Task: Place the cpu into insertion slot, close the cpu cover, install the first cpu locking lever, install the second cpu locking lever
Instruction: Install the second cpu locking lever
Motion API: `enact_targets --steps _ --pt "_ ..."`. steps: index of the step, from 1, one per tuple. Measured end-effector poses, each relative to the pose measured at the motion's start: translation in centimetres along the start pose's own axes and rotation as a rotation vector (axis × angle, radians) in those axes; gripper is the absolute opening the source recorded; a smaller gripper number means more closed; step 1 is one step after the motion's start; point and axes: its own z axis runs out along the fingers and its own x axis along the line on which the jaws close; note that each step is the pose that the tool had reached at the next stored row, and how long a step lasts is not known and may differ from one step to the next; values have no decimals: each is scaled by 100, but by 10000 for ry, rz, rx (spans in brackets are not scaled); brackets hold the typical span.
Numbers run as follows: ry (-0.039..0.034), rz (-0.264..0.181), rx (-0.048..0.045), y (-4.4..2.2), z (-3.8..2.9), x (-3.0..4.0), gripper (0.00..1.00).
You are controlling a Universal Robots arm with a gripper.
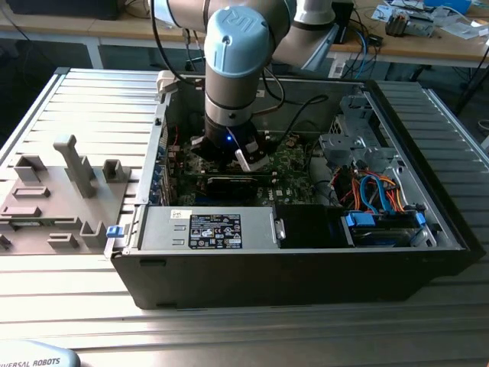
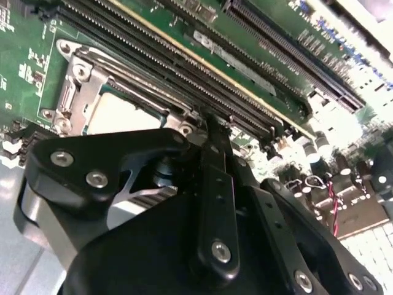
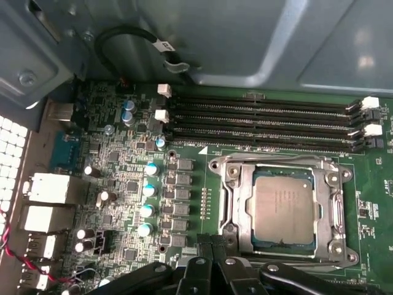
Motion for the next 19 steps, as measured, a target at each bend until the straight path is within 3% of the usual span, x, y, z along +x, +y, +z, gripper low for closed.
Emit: enact_targets --steps 3,7,10,15,19 --pt "-4 3 1 -8 -13 3 11" --pt "-2 0 9 10 -92 -4 11" --pt "24 11 140 24 -98 -56 11" --pt "224 61 257 69 -90 -215 11" --pt "345 90 310 119 -81 -330 11"
